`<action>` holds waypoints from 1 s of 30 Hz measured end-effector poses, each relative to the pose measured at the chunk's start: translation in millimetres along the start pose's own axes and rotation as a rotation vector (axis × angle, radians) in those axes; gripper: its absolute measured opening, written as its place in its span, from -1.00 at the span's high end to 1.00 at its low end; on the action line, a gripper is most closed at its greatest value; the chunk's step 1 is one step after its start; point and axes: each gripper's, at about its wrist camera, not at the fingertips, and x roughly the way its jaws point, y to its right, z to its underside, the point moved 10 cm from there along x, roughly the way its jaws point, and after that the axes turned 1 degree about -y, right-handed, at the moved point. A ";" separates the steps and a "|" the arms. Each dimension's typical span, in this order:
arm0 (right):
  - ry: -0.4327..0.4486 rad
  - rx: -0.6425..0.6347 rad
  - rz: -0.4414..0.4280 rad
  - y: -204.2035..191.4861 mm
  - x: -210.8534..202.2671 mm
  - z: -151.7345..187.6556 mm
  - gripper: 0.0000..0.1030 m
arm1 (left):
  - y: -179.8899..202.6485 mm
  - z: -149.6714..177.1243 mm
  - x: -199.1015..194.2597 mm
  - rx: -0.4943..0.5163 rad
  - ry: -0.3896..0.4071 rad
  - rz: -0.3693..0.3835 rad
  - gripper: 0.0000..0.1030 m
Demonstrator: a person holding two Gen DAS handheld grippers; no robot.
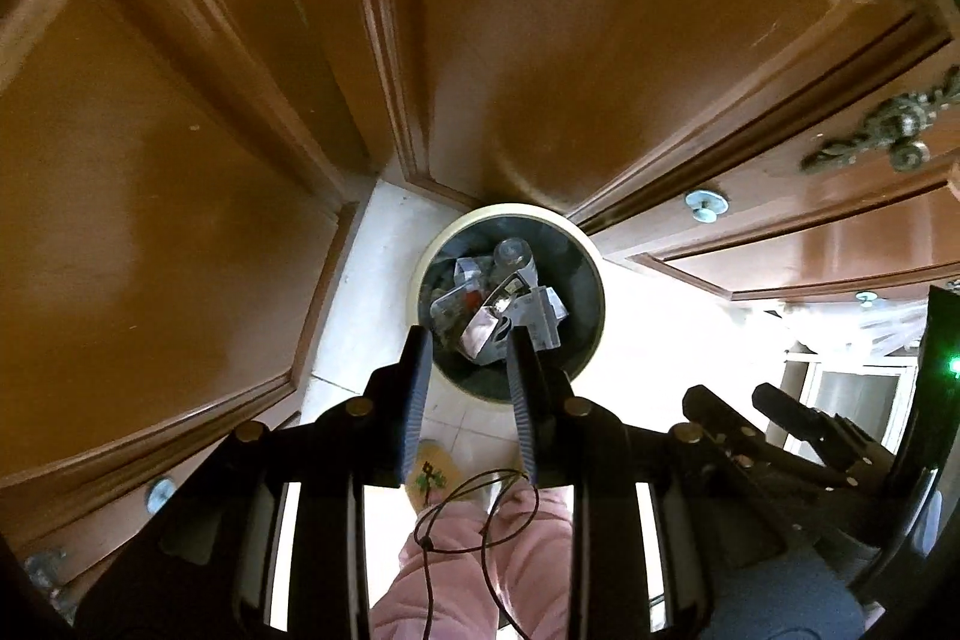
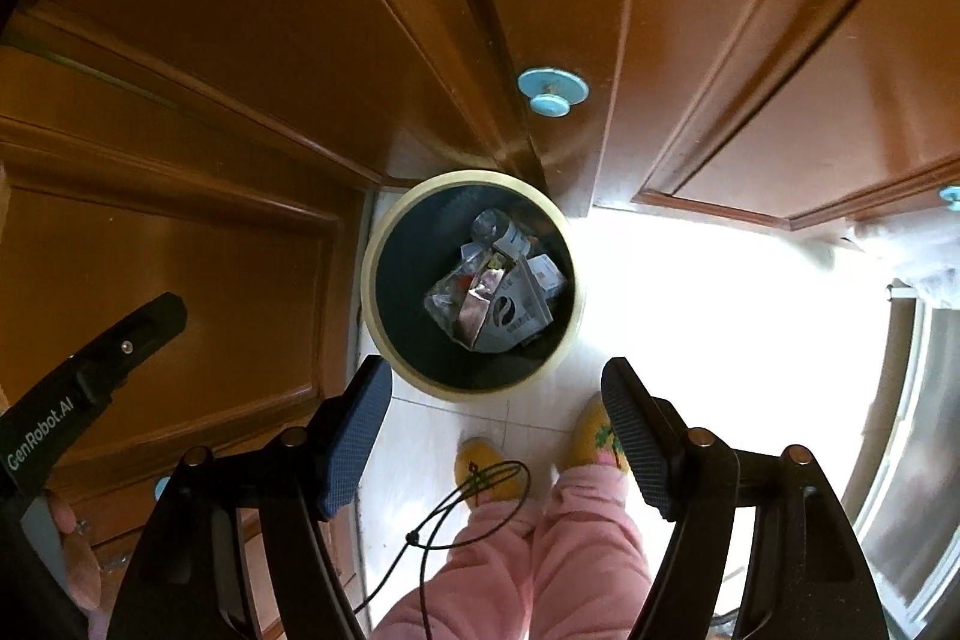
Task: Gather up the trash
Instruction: 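Raise both open tools back toward the counter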
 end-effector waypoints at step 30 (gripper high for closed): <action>0.339 -0.048 -0.045 -78.6 -356.1 -18.7 -0.43 | 49.8 -87.6 -345.3 0.176 0.358 0.054 0.54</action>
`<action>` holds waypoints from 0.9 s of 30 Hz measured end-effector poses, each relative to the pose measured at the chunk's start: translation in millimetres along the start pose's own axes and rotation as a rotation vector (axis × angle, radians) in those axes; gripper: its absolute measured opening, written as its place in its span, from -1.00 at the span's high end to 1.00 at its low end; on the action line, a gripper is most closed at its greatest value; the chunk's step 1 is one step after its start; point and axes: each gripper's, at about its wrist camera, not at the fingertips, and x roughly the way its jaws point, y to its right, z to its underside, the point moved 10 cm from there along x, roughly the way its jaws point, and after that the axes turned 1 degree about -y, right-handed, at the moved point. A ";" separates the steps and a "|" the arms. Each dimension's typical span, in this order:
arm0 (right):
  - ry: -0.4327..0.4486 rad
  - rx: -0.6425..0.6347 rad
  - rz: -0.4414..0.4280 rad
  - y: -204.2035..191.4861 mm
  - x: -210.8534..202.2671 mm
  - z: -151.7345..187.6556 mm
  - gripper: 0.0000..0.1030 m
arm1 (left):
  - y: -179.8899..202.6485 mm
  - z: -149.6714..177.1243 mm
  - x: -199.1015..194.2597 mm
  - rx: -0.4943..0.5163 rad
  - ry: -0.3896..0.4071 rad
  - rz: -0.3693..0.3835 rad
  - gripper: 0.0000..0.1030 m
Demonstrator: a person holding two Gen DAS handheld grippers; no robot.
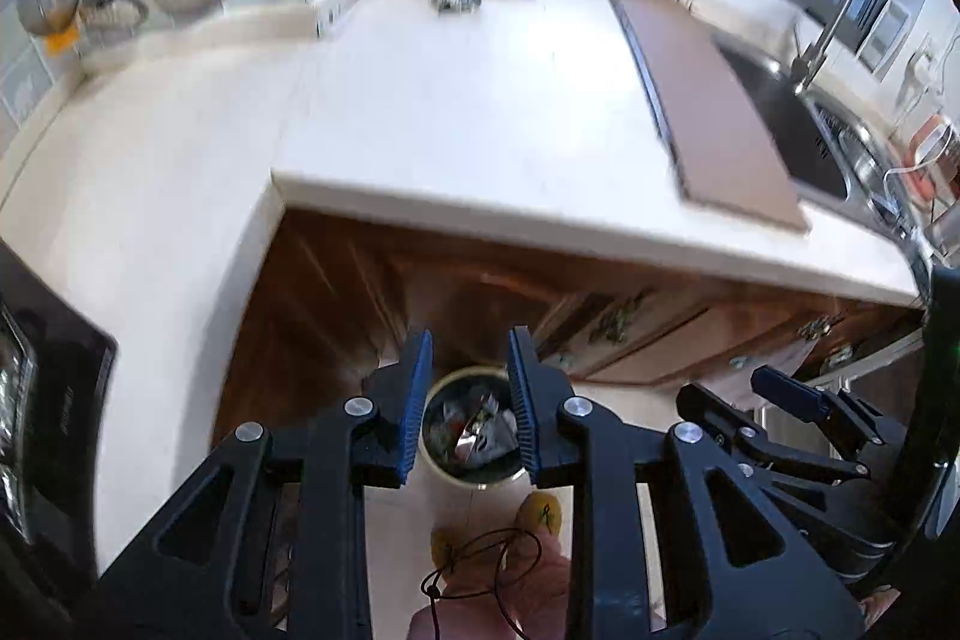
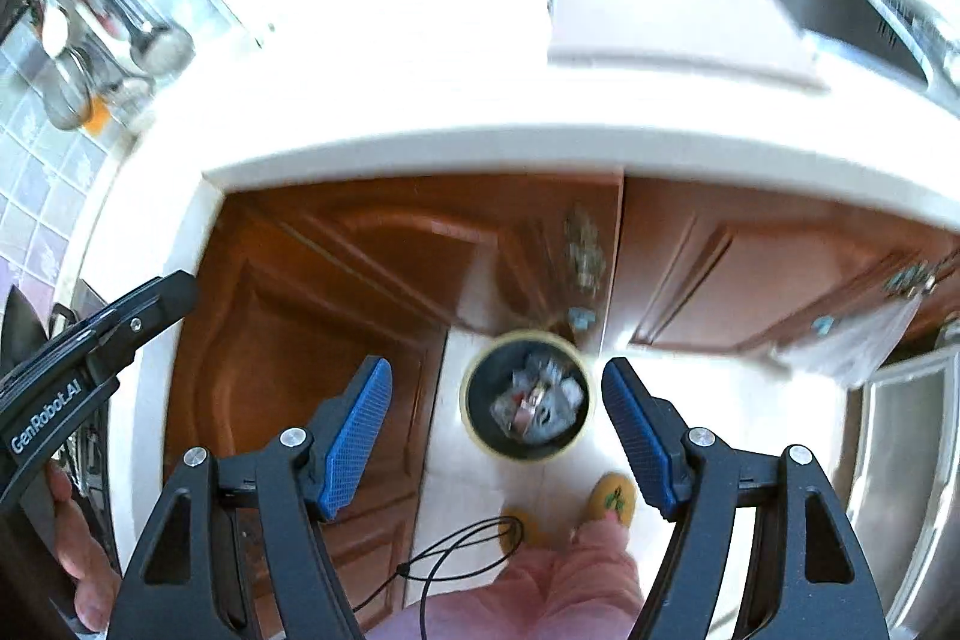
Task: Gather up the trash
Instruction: 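Raise both open tools back toward the counter, then grasp the patterned snack packet with the left tool while the right grasps the small white bottle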
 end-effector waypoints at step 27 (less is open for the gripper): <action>0.264 -0.065 -0.056 -6.4 -139.8 -229.3 -0.56 | 31.8 -198.7 -15.4 0.008 0.176 -0.086 0.01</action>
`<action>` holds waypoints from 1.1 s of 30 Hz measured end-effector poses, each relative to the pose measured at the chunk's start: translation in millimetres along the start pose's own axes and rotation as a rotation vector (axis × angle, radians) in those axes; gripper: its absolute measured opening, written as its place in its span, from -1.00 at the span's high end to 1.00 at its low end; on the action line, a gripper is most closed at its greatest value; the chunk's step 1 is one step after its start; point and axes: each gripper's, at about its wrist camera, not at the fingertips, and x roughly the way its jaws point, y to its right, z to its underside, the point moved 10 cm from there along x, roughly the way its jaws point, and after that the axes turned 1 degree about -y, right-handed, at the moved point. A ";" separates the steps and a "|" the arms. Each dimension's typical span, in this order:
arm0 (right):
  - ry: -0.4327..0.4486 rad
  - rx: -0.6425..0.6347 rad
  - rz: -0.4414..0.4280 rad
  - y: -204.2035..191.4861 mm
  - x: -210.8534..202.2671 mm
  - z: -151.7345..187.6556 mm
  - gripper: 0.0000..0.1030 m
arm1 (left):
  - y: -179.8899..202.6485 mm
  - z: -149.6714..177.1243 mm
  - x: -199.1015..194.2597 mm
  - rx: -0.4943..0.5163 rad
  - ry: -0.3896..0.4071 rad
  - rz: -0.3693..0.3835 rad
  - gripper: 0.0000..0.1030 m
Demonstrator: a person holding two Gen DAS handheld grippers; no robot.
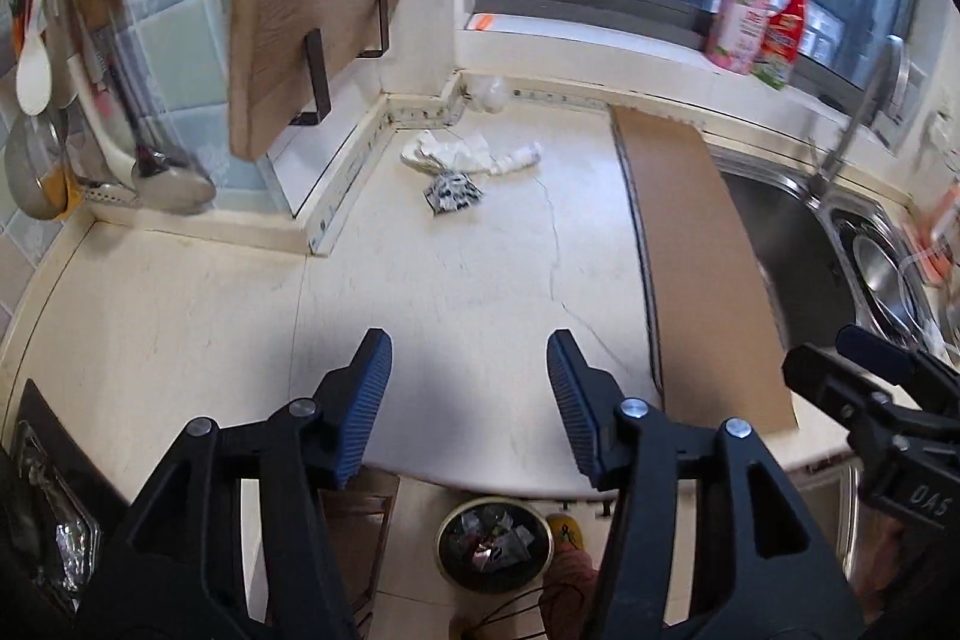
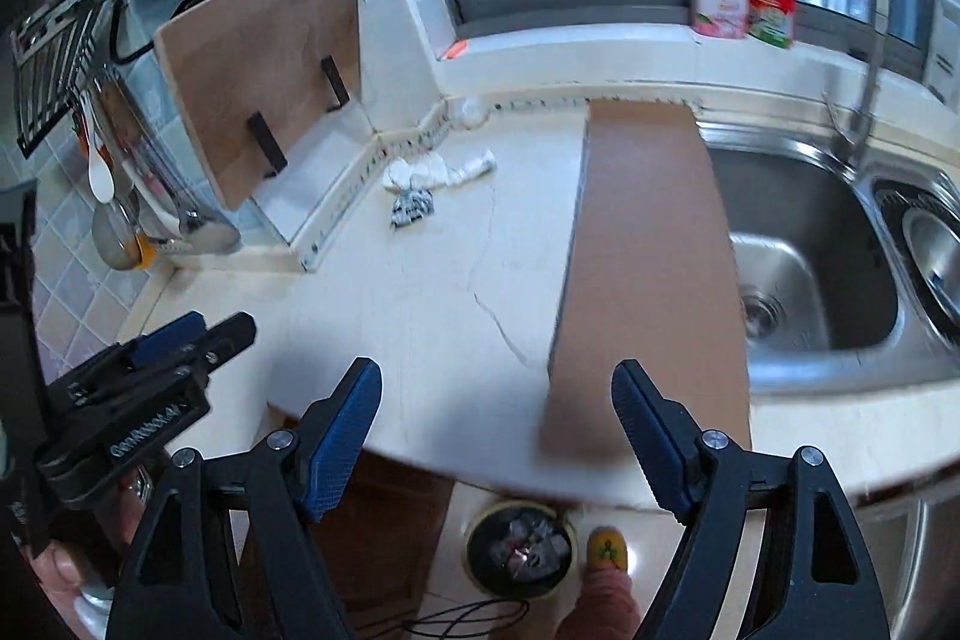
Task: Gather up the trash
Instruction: 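Grasp the patterned snack packet with the left tool while the right grasps the small white bottle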
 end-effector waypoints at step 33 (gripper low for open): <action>-0.315 0.116 -0.327 36.3 387.1 -222.6 -0.54 | -43.7 -115.8 321.0 -0.321 -0.230 -0.142 0.01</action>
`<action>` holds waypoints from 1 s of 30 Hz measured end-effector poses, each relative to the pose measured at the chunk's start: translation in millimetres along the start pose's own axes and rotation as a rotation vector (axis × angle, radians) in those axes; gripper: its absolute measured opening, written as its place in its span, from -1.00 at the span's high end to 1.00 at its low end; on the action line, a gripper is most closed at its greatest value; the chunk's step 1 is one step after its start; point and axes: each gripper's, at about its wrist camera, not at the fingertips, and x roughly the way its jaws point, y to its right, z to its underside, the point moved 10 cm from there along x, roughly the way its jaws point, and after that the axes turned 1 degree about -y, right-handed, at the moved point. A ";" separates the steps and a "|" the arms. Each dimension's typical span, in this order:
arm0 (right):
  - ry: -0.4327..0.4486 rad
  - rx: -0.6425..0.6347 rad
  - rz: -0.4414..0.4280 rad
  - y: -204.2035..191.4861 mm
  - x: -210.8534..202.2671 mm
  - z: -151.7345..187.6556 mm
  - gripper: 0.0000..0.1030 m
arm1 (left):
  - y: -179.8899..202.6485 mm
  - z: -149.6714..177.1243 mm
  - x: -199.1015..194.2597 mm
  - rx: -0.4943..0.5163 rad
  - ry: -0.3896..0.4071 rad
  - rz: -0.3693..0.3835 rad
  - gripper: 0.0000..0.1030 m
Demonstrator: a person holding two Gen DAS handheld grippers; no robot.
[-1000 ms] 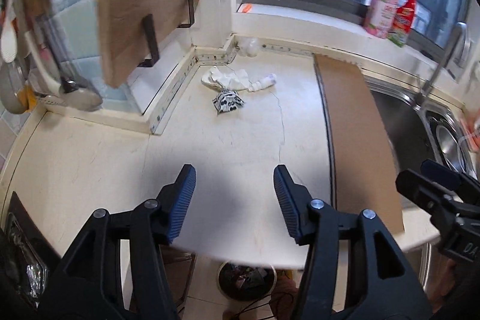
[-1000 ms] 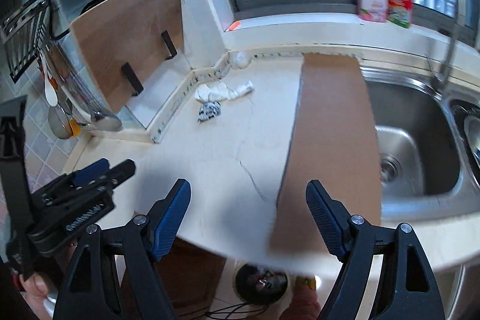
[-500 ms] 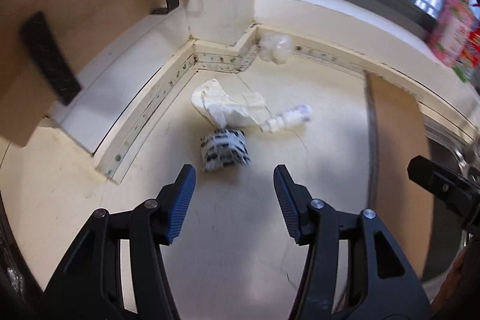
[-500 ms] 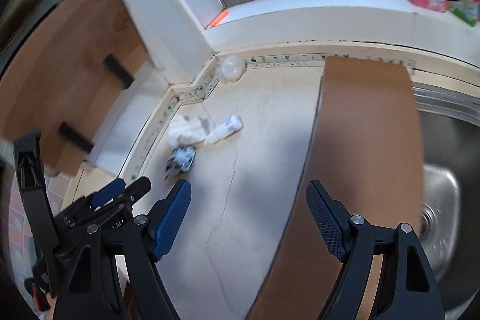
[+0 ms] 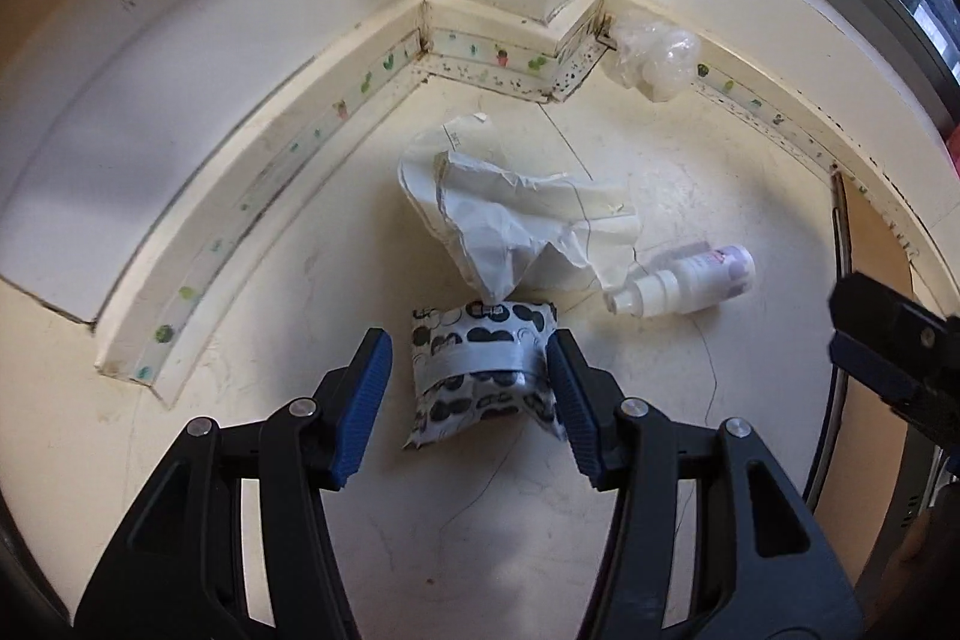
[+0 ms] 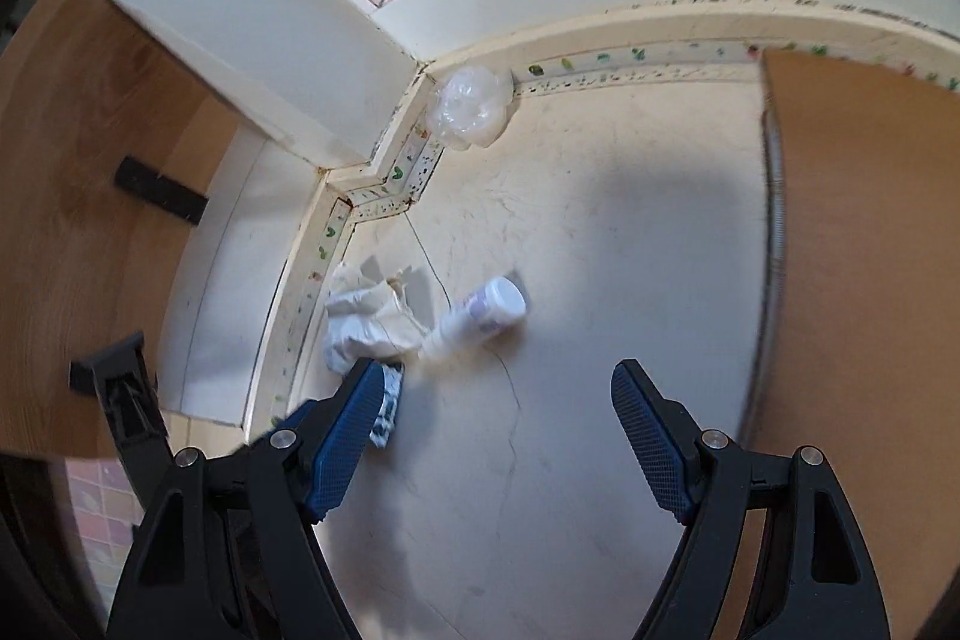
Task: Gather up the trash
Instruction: 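Grasp the patterned snack packet with the left tool while the right grasps the small white bottle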
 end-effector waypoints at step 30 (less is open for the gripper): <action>-0.054 -0.079 0.311 -34.1 98.1 -15.1 0.43 | -35.4 47.3 -53.3 -0.084 0.101 0.072 0.34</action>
